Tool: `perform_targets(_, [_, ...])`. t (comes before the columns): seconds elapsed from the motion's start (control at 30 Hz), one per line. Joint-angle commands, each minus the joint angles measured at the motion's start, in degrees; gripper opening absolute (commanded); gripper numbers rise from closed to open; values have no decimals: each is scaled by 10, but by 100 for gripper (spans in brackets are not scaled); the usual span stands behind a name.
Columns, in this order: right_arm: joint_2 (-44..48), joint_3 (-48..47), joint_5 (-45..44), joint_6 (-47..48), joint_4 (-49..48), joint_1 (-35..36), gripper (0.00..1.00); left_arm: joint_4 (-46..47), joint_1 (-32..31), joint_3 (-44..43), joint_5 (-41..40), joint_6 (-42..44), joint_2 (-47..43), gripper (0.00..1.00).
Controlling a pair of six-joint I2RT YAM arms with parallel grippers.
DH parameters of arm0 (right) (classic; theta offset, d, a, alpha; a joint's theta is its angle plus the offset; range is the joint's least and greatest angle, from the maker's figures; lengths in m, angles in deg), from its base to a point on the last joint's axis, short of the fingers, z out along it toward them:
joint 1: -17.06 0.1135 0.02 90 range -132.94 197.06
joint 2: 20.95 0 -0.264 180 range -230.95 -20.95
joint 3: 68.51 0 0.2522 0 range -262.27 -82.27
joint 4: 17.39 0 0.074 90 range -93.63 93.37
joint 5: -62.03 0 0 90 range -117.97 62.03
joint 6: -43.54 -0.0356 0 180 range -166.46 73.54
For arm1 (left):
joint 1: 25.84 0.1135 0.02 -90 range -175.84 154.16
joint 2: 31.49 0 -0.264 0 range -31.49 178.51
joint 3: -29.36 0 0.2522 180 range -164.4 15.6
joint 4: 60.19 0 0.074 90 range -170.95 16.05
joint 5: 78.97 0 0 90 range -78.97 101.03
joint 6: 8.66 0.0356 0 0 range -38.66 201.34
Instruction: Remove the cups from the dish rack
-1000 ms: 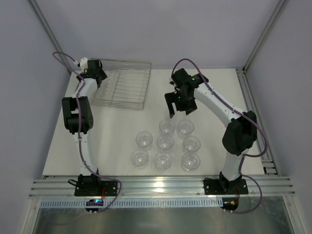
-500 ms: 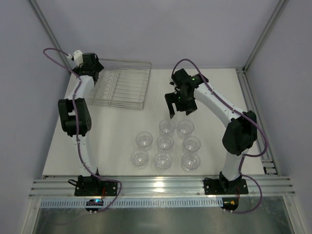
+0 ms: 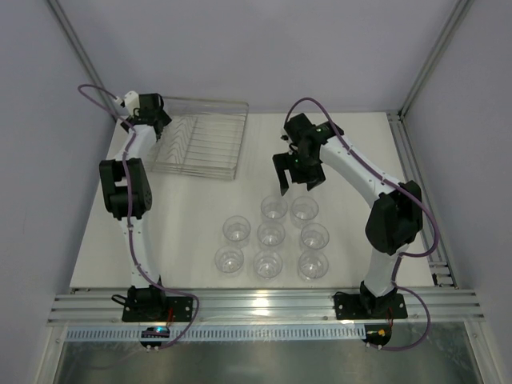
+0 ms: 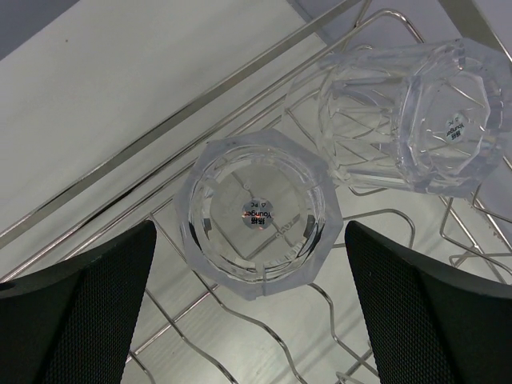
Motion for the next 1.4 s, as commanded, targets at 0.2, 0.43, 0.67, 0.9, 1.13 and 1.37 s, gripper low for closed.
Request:
perform_targets(0.2, [17, 6, 8, 6, -8, -1, 88, 40, 5, -12, -33, 28, 17, 86])
perform_targets(0.43, [19, 4, 5, 6, -6, -3, 88, 30, 5, -15, -16, 27, 25, 67])
perform_targets(0.67, [19, -5, 11, 4, -8, -3, 88, 47, 7, 29, -14, 44, -19, 0])
perform_targets(0.9, [37, -3, 25, -10, -24, -3, 88, 56, 8, 84, 1, 53, -101, 0])
perform_targets(1.13, [79, 19, 35, -35, -69, -3, 88, 121, 8, 208, 50, 26, -237, 0])
perform_targets(1.37, [132, 56, 86, -61, -160, -2, 88, 246, 8, 383, 148, -20, -393, 0])
